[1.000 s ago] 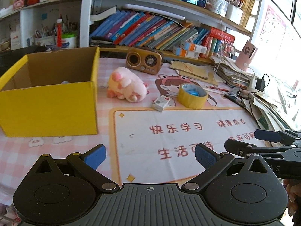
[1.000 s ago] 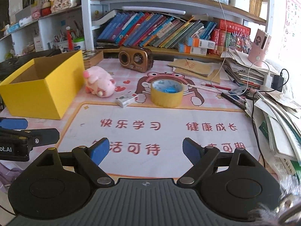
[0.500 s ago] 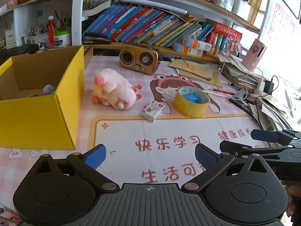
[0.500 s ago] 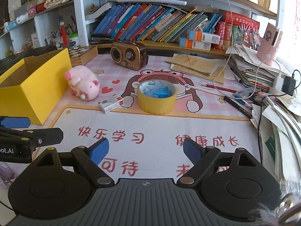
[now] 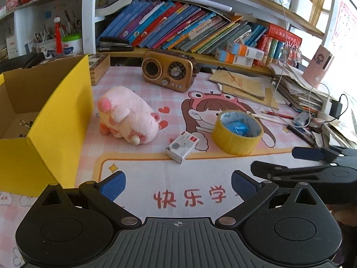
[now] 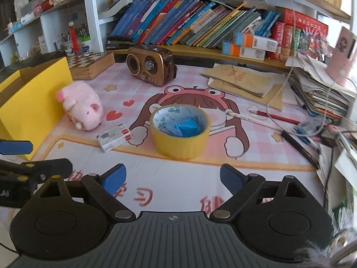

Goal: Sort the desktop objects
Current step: 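Move both open tools toward the yellow tape roll and white card box, then grasp the yellow tape roll with the right tool while the left tool grasps the white card box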

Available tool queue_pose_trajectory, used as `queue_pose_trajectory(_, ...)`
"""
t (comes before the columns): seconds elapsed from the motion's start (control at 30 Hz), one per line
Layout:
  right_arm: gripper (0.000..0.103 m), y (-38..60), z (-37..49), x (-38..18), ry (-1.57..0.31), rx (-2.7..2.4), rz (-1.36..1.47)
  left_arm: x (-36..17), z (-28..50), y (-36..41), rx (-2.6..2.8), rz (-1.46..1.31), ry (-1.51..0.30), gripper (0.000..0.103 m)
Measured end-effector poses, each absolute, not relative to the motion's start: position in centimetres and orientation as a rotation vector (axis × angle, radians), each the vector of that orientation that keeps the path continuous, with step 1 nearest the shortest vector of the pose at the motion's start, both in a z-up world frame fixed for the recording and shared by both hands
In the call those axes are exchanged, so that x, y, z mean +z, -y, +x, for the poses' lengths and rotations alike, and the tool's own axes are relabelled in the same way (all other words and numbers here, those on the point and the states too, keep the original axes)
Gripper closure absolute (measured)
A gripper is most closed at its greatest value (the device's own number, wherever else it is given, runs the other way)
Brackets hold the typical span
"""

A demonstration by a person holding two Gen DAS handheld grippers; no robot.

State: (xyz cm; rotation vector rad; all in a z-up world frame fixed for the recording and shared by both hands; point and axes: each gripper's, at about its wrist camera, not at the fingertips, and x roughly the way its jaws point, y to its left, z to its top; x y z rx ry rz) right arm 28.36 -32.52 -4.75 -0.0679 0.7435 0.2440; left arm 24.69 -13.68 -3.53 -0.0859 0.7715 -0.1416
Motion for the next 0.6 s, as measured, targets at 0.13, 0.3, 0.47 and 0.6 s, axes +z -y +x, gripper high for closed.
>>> queue_pose_trajectory(0.13, 0.006, 32.3, 30.8, -5.4, -0.741, 0.26, -0.092, -3.9, 25.9, 14.0, -0.139, -0.086, -0.785, 0.001)
queue_pose_trajectory(0.3, 0.005, 31.7, 33.7, -6.5, -0.753, 0.289, -0.133, -4.0, 27.0, 14.4, -0.136, -0.073, -0.797, 0.001)
queue_pose_trajectory(0.47, 0.005, 31.3, 36.0, -7.8, -0.79, 0.3, -0.14, -4.2, 27.8, 14.5, -0.134, -0.061, -0.812, 0.001)
queue_pose_trajectory(0.6, 0.005, 31.4, 37.4, -8.4, -0.806, 0.3, -0.116, -4.7, 28.6, 14.7, -0.134, -0.052, -0.824, 0.001)
